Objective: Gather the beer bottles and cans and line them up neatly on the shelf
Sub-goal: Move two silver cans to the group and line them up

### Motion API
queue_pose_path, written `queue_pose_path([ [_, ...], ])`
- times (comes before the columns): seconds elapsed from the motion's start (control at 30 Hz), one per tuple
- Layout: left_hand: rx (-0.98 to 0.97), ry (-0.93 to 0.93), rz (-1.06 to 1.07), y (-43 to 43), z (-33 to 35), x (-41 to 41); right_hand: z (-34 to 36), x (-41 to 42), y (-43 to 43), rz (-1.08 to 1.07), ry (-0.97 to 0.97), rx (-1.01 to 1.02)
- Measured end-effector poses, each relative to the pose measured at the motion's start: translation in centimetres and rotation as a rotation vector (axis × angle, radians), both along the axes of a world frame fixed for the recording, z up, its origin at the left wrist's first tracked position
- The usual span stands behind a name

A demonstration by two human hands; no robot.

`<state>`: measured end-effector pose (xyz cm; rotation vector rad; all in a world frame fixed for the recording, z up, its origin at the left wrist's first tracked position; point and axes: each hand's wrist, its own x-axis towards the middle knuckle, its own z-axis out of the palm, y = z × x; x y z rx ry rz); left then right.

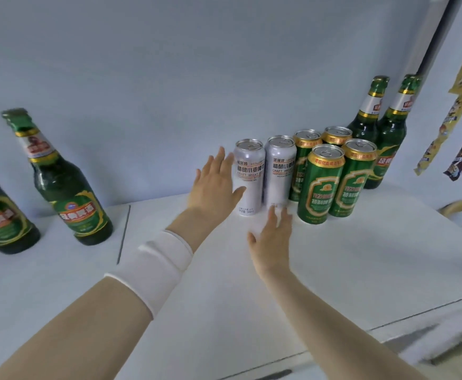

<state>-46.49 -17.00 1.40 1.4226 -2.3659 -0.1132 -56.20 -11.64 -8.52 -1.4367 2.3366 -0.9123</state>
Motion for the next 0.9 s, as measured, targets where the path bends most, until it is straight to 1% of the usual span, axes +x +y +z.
queue_pose_path([
  [0.03, -0.004, -0.065, 0.021, 1.2, -0.6, 1.1, 0.2, 0.2, 1.0, 0.068, 0.131, 0.084],
  [0.1, 0.013, -0.177, 0.066, 3.7, -1.9, 3.3, 1.3, 0.7, 2.9, 0.174, 0.314, 0.169],
  [0.17, 0.063, -0.248, 0.130, 6.5, -2.8, 5.4, 2.5, 1.6, 4.5, 0.270, 0.418, 0.184],
  [0.27, 0.143, -0.288, 0.201, 10.7, -3.5, 8.7, 3.9, 3.8, 6.8, 0.399, 0.512, 0.229],
  [0.37, 0.212, -0.262, 0.300, 14.3, -3.6, 12.8, 4.7, 7.4, 9.1, 0.510, 0.510, 0.283],
  [0.57, 0.253, -0.169, 0.465, 20.2, -2.4, 23.0, 6.0, 18.1, 13.3, 0.726, 0.541, 0.260],
  [0.7, 0.247, -0.136, 0.547, 24.3, -1.9, 31.7, 6.7, 27.9, 15.9, 0.818, 0.554, 0.178],
  [0.9, 0.244, -0.075, 0.663, 30.5, -2.2, 47.4, 6.8, 44.7, 20.3, 0.970, 0.492, 0.127],
])
